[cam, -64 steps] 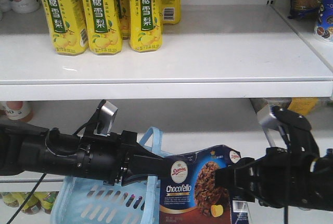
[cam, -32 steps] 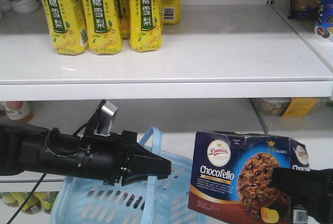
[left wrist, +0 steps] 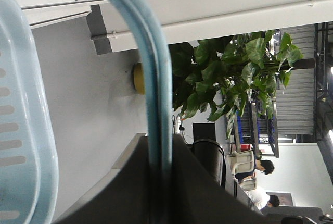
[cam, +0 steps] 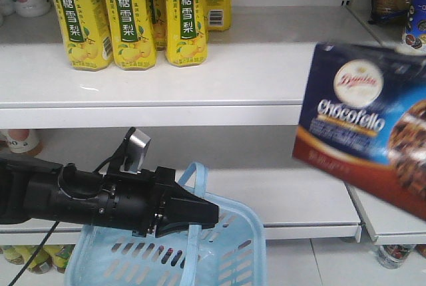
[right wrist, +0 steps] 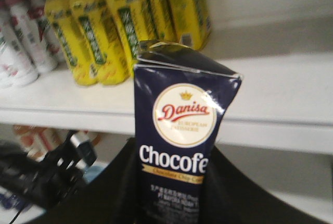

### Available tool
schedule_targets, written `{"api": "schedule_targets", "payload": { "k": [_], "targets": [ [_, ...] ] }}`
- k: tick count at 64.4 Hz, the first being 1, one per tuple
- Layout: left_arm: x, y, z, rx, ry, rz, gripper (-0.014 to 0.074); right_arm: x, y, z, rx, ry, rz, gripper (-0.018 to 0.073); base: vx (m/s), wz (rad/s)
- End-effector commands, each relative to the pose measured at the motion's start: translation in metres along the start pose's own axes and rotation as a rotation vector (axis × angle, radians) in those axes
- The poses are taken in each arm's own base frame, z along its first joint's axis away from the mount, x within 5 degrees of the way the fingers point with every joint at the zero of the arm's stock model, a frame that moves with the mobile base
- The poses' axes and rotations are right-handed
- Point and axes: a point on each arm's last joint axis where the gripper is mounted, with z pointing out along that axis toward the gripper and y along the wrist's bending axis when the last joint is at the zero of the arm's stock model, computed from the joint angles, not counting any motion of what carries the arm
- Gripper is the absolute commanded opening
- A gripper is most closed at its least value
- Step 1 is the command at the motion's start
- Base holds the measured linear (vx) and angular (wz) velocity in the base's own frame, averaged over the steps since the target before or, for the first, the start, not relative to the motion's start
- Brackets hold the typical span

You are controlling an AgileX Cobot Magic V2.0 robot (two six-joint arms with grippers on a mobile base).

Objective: Left arm holds basket, right arm returns cookies
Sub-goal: 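Raise the cookie box up to the upper shelf with the right gripper, then set the cookie box on the upper shelf and open the right gripper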

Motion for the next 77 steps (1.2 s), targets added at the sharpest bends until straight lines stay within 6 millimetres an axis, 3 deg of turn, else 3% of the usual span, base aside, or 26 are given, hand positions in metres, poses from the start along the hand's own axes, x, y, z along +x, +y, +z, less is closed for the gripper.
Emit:
{"api": "schedule_targets", "payload": {
  "k": [1,14,37,53,77],
  "targets": [
    [-0.006,-0.028,-0.006,0.119,-0.047,0.068,-0.0006,-0.029,-0.003,-0.004,0.063,-0.226,-0.063,0.0205,0.0,0.0],
    [-0.006,-0.028,-0.006,0.119,-0.047,0.068,-0.0006,-0.043,-0.015,0.03,0.172,-0.283,-0.213,0.0205,0.0,0.0],
    [-0.006,-0.028,-0.006,0.119,-0.047,0.068,-0.0006,-0.043,-0.041,0.131,0.2,-0.262,-0.24,0.0205,0.0,0.0],
    [-0.006,-0.028,-0.006,0.119,-0.047,0.068,-0.0006,-0.038,-0.075,0.17,0.263,-0.29,-0.168,0.0205,0.0,0.0],
    [-0.006,-0.028,-0.006,0.119,-0.047,0.068,-0.0006,-0.014,-0.099,0.221,0.256,-0.263,-0.167,0.0205,0.0,0.0]
  ]
}}
